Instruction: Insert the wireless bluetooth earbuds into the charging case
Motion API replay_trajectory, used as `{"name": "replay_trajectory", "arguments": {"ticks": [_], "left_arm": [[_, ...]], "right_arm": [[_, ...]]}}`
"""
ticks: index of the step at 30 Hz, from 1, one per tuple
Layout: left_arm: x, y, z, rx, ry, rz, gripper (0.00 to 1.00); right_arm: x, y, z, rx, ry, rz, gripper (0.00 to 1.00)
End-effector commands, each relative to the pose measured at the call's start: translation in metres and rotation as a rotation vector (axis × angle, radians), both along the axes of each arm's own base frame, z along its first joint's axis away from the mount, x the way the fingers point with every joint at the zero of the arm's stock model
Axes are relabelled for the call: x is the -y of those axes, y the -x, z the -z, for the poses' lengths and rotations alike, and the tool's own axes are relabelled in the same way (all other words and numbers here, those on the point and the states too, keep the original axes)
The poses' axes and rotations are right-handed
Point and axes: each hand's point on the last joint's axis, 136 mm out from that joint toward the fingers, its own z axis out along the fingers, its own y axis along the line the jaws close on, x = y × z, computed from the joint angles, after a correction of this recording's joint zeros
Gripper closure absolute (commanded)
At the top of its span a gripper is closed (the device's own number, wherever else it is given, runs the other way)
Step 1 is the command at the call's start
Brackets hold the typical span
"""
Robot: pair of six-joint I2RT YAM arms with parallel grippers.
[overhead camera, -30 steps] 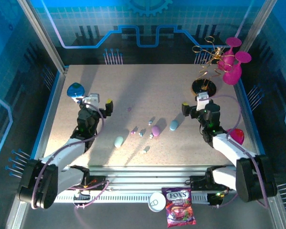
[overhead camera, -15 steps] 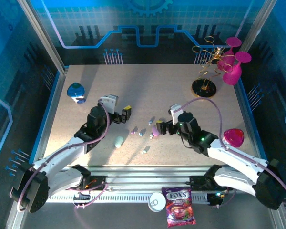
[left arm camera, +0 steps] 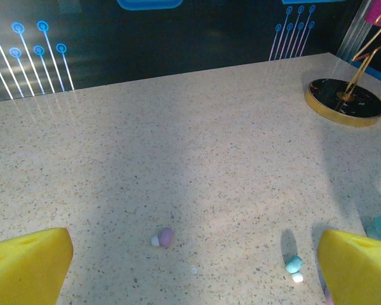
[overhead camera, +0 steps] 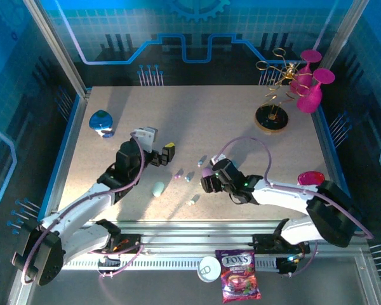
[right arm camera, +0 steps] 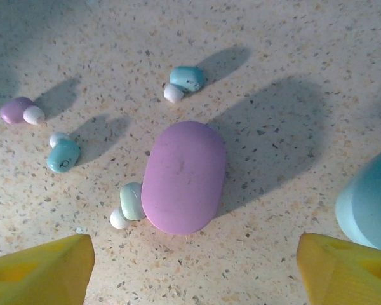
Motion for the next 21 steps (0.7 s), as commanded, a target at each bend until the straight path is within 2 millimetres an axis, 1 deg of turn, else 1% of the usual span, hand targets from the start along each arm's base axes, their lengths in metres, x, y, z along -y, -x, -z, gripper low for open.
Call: {"name": "replay_trajectory", "arguments": {"ticks": [1,5,9,15,21], "left_arm": [[0.007,-0.001,-0.008,0.008,0.003,0.023,0.01],[0.006,0.000,-0.005,0.002,0.003,0.021,0.01],[0.006,0.000,-0.003,-0.004,0.002,0.020,0.01],[0.008,-0.003,-0.003,-0.006,0.002,0.024,0.00],[0.012,-0.005,-0.001,-0.016,0.009,0.033,0.01]], "right_arm": [[-0.010,-0.008,-0.002,-0.026,-0.021,0.040,0.23],[-0.009,-0.013,0.008,-0.081,-0.004,0.076,0.30],[-0.007,-0.017,0.019,-0.135,0.042,0.098,0.41],[-0.010,-0.021,0.026,-0.151,0.064,0.091,0.45],[-0.009,-0.022,0.033,-0.162,0.091,0.082,0.46]]}}
